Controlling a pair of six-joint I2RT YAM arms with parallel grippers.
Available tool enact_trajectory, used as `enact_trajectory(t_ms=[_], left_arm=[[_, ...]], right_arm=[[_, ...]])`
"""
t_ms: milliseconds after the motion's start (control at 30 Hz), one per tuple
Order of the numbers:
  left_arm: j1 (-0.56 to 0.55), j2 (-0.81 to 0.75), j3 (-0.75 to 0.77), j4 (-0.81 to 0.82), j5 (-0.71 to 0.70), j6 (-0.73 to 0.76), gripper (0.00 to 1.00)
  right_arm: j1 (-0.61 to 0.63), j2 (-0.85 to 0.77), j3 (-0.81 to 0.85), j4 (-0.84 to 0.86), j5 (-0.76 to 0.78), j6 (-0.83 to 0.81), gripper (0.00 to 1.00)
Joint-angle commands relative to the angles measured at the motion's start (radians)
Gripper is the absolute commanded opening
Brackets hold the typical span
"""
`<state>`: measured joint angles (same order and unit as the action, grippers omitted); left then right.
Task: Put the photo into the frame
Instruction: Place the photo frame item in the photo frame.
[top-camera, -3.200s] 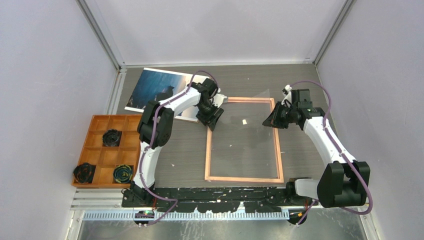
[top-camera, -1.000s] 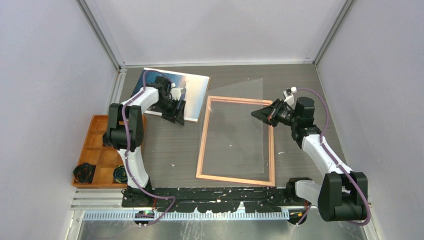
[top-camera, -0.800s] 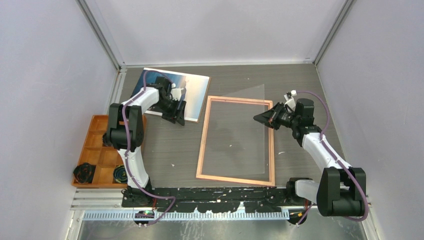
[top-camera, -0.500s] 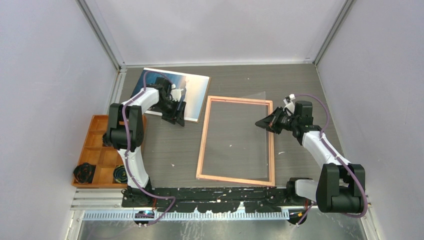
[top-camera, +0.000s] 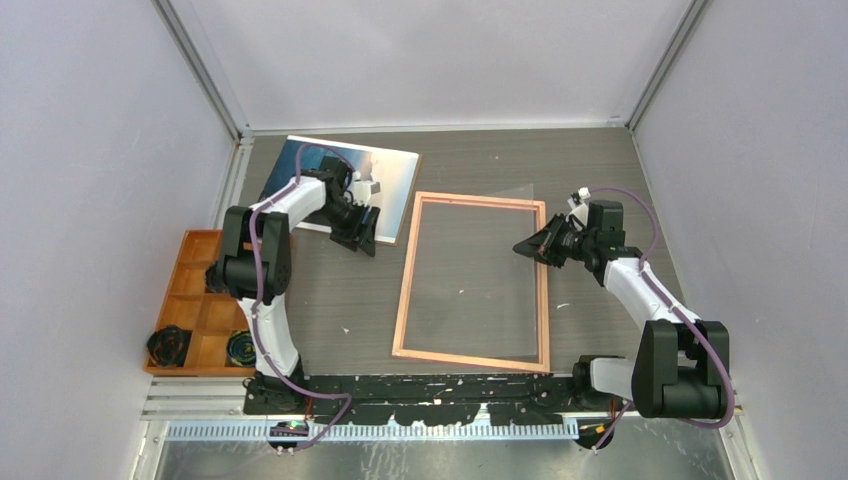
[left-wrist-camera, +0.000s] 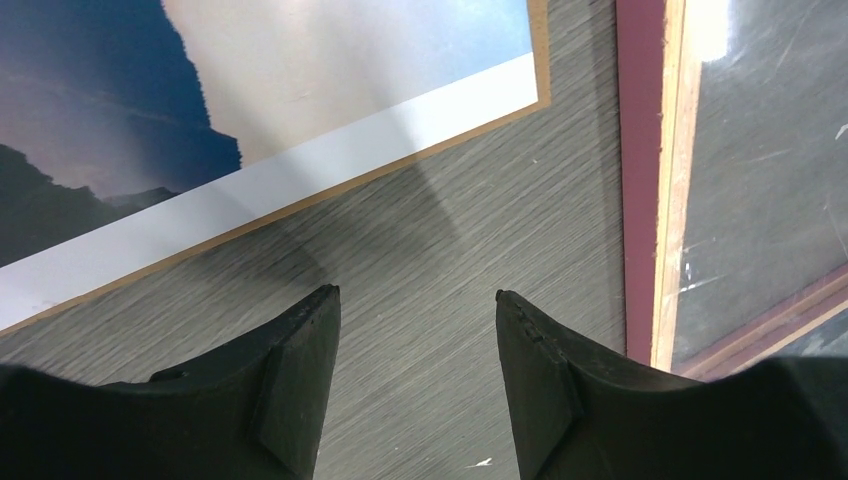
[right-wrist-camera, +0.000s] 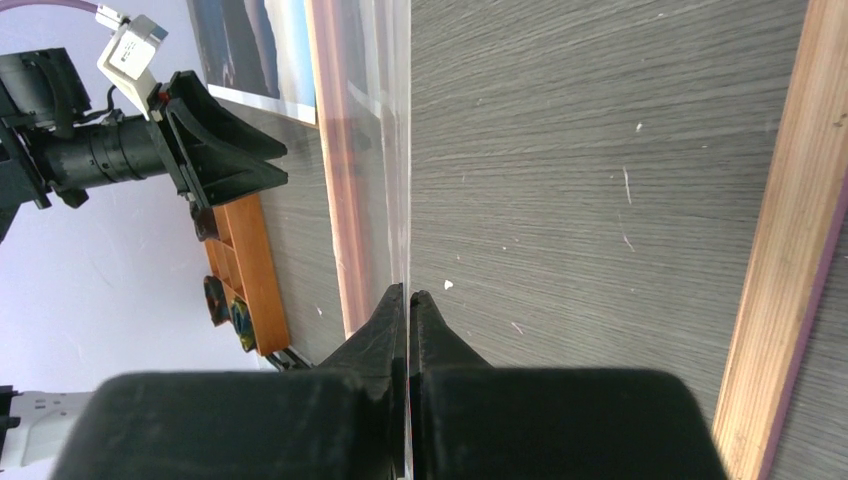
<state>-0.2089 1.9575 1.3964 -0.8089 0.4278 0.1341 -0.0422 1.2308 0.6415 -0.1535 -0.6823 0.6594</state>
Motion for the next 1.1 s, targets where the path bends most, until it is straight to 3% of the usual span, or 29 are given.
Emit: enact_trajectory(t_ms=[0, 1067], left_arm=[[-0.024, -0.04, -0.002, -0.002, 0.004, -0.003, 0.6], [-0.069, -0.017, 0.006, 0.004, -0.019, 0.014, 0.61]], right_arm=[[-0.011, -0.017, 0.009, 0.057, 0.036, -0.002, 0.01], [-0.027, 0.035, 0.072, -0.054, 0.032, -0.086, 0.01]])
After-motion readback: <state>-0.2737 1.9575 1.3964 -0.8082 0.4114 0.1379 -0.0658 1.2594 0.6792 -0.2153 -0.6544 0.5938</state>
